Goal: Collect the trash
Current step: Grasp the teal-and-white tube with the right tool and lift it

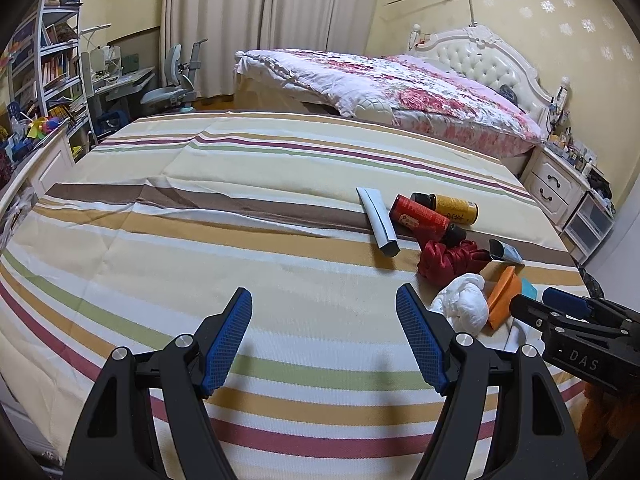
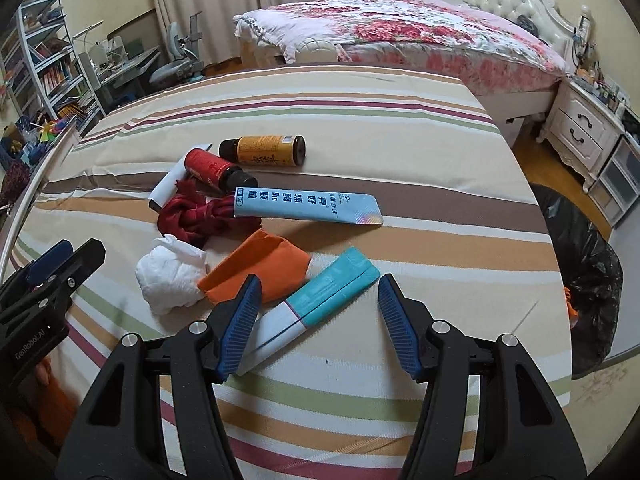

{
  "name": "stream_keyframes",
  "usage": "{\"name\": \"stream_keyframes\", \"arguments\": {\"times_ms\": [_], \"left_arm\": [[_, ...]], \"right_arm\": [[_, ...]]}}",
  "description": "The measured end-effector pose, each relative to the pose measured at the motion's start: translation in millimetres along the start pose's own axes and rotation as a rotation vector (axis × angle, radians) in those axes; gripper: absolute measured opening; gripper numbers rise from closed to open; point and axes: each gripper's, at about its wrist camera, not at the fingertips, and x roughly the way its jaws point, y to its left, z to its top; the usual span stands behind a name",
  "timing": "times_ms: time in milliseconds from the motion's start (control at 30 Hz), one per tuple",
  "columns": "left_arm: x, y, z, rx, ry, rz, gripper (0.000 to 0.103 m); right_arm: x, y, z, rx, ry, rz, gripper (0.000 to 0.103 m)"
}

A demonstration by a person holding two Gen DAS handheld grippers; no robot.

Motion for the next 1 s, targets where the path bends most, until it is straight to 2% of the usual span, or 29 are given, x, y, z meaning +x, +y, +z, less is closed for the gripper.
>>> {"name": "stream_keyframes", "arguments": {"times_ms": [167, 333, 567, 667, 733, 867, 1000], "left_arm": [[0, 1, 0, -0.004, 0.001, 0.002, 0.072], [-1, 3, 1, -0.012, 0.001, 0.007, 0.072], [-3, 2, 0, -0.006, -0.003, 0.009, 0.072], [-3, 2, 0, -0.004, -0.002, 0.009, 0.072], [-3, 1, 0, 0.001, -0.003, 0.01, 0.072], [-3, -2, 0, 0.011, -0.006, 0.014, 0.072], [-3, -4, 0, 0.018, -0.005, 0.016, 0.072]], "right_arm": [[-1, -8, -1, 0.022, 0.006, -0.026, 0.058], [-2, -3, -5, 0.007, 0.026, -0.001, 0.058], [-3, -12, -10, -0.007, 0.026, -0.063, 0.057], [-4, -20, -12, 0.004, 0.026, -0.077, 0.043], [-4, -22, -12, -0.003, 0.022, -0.083, 0.039], [-3, -23, -11, -0.025, 0.014, -0.091, 0.024], [-5, -26, -13, -0.033, 0.009, -0.082, 0.018]]}}
